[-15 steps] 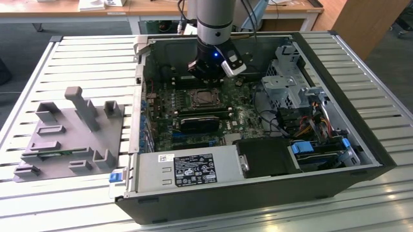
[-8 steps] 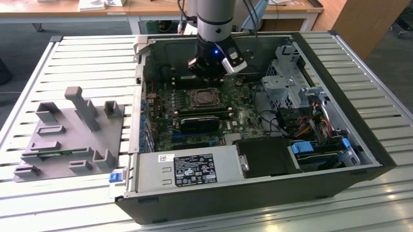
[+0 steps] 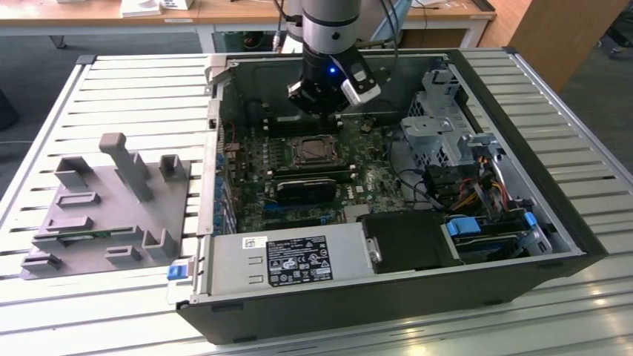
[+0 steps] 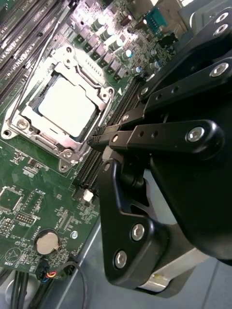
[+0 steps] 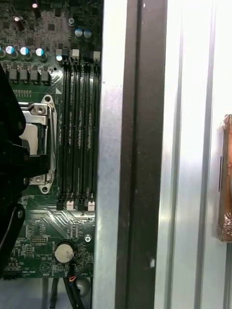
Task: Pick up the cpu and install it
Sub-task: 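Install the second cpu locking lever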
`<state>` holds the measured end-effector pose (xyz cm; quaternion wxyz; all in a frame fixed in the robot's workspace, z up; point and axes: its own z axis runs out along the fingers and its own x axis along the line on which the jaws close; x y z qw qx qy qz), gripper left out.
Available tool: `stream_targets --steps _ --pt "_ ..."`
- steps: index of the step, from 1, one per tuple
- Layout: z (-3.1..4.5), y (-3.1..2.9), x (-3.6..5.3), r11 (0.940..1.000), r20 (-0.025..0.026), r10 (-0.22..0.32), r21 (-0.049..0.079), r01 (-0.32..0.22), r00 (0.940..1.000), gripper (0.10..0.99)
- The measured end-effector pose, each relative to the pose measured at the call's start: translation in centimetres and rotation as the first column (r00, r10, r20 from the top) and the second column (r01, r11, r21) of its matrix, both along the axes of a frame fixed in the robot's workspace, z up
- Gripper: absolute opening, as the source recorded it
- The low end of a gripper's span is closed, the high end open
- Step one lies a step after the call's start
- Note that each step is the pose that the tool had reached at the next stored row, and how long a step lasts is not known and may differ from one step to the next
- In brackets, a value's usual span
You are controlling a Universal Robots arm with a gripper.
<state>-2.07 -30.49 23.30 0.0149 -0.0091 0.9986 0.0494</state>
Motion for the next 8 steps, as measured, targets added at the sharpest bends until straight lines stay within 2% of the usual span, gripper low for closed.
stream_targets --steps 8 --pt "0.00 -0.37 0.00 1.0000 0.0000 0.000 -0.004 0.000 1.0000 0.106"
